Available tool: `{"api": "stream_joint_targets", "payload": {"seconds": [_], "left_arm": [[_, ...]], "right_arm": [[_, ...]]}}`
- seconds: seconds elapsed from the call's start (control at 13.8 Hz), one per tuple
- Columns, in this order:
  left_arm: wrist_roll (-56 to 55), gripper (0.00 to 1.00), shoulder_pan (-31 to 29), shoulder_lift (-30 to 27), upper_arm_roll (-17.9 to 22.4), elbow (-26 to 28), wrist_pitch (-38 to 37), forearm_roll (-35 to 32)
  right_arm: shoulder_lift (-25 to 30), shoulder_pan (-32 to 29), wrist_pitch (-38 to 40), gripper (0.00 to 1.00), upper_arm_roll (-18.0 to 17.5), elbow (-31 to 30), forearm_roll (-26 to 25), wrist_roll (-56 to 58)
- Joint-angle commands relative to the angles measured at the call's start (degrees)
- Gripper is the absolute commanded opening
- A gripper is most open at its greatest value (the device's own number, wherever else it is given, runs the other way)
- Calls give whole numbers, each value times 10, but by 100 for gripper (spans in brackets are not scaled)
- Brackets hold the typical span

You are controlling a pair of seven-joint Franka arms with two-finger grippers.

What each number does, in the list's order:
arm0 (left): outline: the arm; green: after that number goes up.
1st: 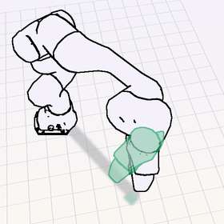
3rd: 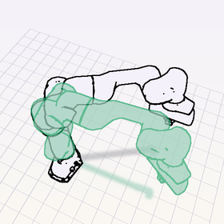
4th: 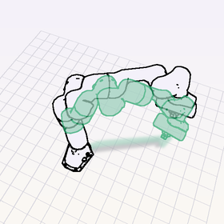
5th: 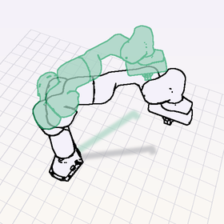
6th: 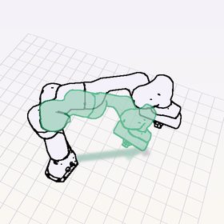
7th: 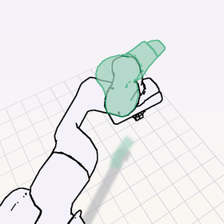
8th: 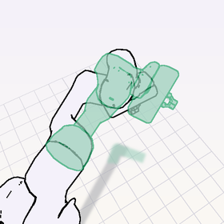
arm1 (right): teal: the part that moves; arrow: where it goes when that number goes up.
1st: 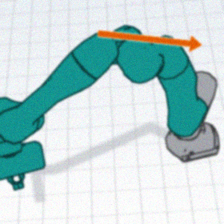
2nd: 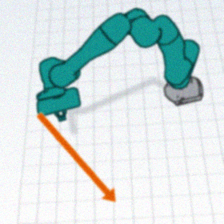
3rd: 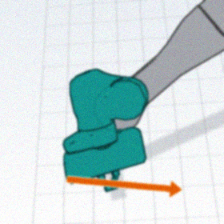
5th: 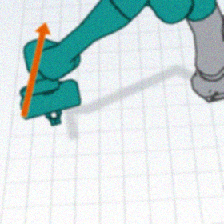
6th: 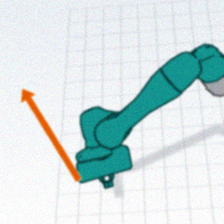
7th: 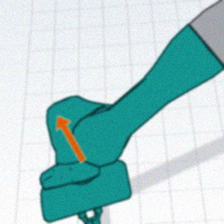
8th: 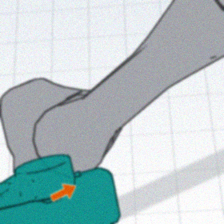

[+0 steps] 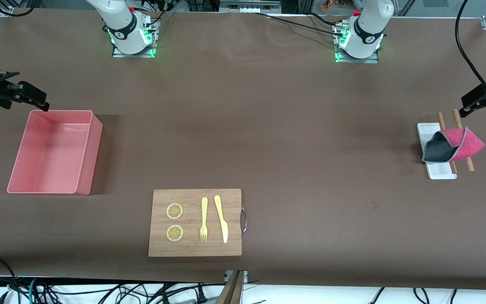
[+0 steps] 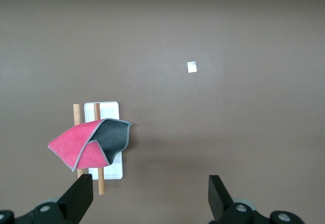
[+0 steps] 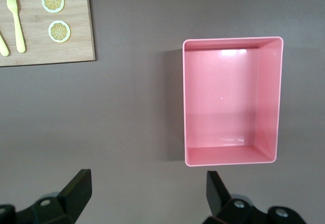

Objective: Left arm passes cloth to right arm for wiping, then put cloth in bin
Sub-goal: 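Reach the left gripper to the pink cloth on the stand and grasp it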

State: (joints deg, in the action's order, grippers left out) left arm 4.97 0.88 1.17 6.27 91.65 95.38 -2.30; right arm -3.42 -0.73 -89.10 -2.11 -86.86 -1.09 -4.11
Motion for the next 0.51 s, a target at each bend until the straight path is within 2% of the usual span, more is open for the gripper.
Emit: {"api": "stream_joint_targets", "payload": {"seconds": [0.0,0.44], "left_arm": [[45,100,-44,57,2,-7,2,-10],[123,100,-132,196,2,-36,7,-7]], "right_arm": [[-7,-3,5,100,-2,16,-8,8],[-7,-3,5,100,-2,16,-8,8]]}}
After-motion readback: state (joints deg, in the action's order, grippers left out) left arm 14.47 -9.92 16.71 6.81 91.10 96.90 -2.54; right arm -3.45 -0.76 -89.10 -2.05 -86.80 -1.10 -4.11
